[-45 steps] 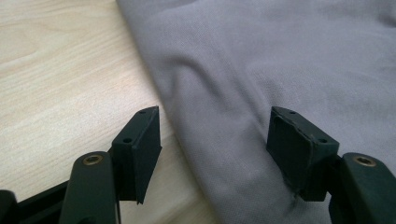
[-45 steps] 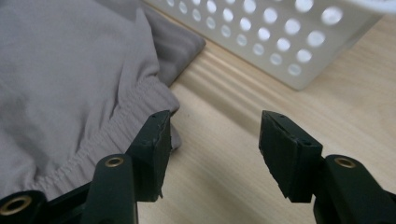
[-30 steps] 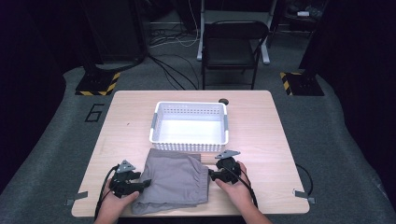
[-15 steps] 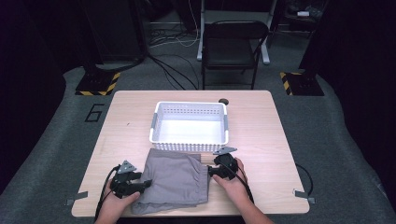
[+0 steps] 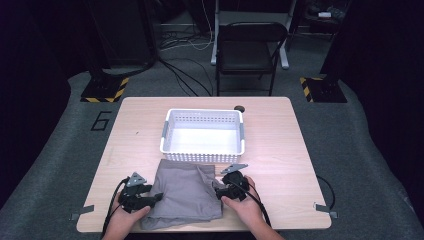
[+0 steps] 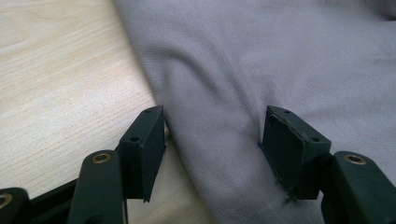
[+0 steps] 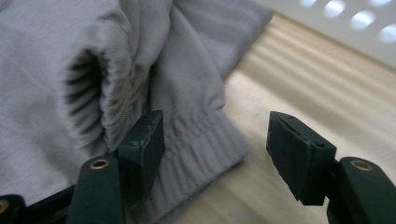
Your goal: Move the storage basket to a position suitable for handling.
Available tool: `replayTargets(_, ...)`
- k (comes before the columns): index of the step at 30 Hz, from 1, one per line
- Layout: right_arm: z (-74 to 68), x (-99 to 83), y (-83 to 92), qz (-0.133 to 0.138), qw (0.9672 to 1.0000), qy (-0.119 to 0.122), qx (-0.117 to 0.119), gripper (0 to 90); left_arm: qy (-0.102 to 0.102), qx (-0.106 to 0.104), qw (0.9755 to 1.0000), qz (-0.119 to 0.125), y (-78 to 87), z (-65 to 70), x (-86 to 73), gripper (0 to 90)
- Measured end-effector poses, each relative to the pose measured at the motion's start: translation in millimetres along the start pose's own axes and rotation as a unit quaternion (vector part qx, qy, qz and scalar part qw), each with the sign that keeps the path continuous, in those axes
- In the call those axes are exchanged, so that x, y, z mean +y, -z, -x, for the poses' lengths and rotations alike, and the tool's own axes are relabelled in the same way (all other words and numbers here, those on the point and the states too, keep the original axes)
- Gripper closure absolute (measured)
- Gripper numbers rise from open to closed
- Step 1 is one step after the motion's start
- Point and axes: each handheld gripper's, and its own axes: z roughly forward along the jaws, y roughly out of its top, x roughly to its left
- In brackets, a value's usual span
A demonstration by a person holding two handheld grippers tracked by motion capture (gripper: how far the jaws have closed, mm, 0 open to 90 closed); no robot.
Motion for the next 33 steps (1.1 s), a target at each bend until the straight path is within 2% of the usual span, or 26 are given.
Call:
replayTargets(2,-2.1,-1.1,-2.0,-0.003,1.0000,-0.001,0.008,36.2,-0.002,0.000,1.0000,0.000,-0.2,0.2,0.2,38.9)
replayTargets(4,-5.5,-0.6,-4.0,0.000,0.9999,0.006,0.008,36.1,0.002,0.000,1.0000,0.001,-0.4,1.1,0.1,38.9)
replayTargets(6,-8.9,-0.2,-6.6,0.003,0.9999,0.009,0.007,35.0,-0.002,0.002,1.0000,0.004,-1.0,1.3,0.0,38.9)
replayTargets(16,-18.6,5.4,-16.0,0.011,0.9995,0.027,-0.012,31.3,-0.003,0.003,1.0000,0.008,-2.1,1.8,-0.2,38.8)
replayTargets(17,-18.9,6.1,-17.1,0.015,0.9996,0.018,-0.014,33.1,-0.004,0.003,1.0000,0.009,-2.0,1.7,-0.3,38.8)
replayTargets(18,-16.9,7.4,-17.4,0.015,0.9995,0.024,-0.015,35.5,-0.005,0.003,1.0000,0.007,-1.8,1.6,-0.3,38.8)
replayTargets(21,-13.2,8.8,-17.3,0.020,0.9996,0.014,-0.013,43.9,-0.004,0.001,1.0000,0.007,-1.6,1.4,-0.5,38.7)
replayTargets(26,-13.2,9.9,-16.8,0.016,0.9998,0.007,-0.013,46.9,-0.005,-0.001,1.0000,0.008,-1.5,1.0,-0.5,38.8)
replayTargets(27,-11.4,10.0,-16.8,0.024,0.9995,0.008,-0.017,48.2,-0.004,-0.002,1.0000,0.004,-0.8,0.9,-0.3,38.7)
replayTargets(29,-10.7,9.8,-16.1,0.023,0.9995,0.010,-0.019,51.7,-0.005,-0.003,1.0000,0.003,-0.6,0.9,-0.4,38.7)
replayTargets(31,-10.9,9.7,-13.8,0.029,0.9992,0.011,-0.023,60.3,-0.003,-0.001,1.0000,0.008,-1.2,1.1,-0.8,38.7)
replayTargets(33,-11.4,9.8,-12.6,0.031,0.9990,0.018,-0.027,62.2,-0.005,-0.003,1.0000,0.004,-0.7,0.8,-0.5,38.8)
